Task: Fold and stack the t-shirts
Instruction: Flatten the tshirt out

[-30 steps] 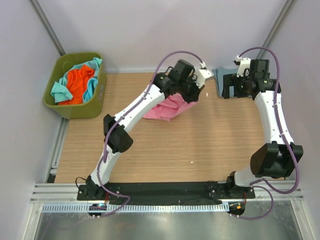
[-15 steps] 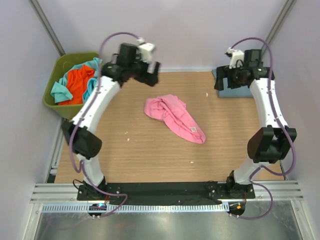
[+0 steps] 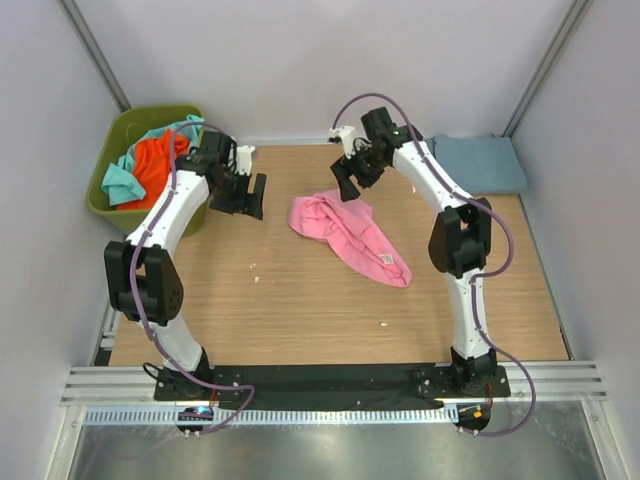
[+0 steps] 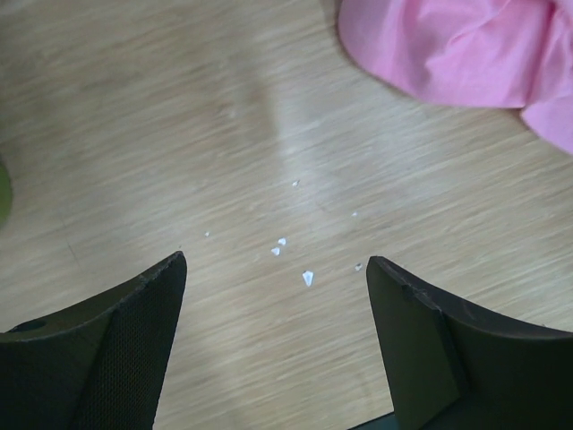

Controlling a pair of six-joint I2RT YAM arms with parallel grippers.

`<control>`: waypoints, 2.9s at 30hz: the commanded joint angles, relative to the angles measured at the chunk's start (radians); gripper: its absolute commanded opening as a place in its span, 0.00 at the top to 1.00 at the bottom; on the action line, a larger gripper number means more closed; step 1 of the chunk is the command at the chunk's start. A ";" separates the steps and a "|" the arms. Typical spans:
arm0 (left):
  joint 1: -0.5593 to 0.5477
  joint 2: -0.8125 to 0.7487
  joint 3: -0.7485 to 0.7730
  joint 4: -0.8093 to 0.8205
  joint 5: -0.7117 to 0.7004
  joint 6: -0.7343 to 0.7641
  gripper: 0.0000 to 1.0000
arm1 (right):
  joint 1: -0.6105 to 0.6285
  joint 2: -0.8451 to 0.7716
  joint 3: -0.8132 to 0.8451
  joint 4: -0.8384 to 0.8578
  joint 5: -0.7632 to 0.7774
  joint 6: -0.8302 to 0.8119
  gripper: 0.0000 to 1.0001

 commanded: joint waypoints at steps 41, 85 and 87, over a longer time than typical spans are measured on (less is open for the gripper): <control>-0.014 0.045 0.095 0.011 -0.006 0.004 0.19 | -0.234 -0.515 -0.493 0.048 0.222 -0.046 0.99; -0.120 0.050 0.080 0.020 -0.236 0.058 0.12 | 0.037 -1.010 -1.509 0.769 0.218 -0.654 0.50; -0.120 0.055 0.073 0.020 -0.238 0.059 0.12 | 0.039 -0.987 -1.503 0.775 0.219 -0.646 0.50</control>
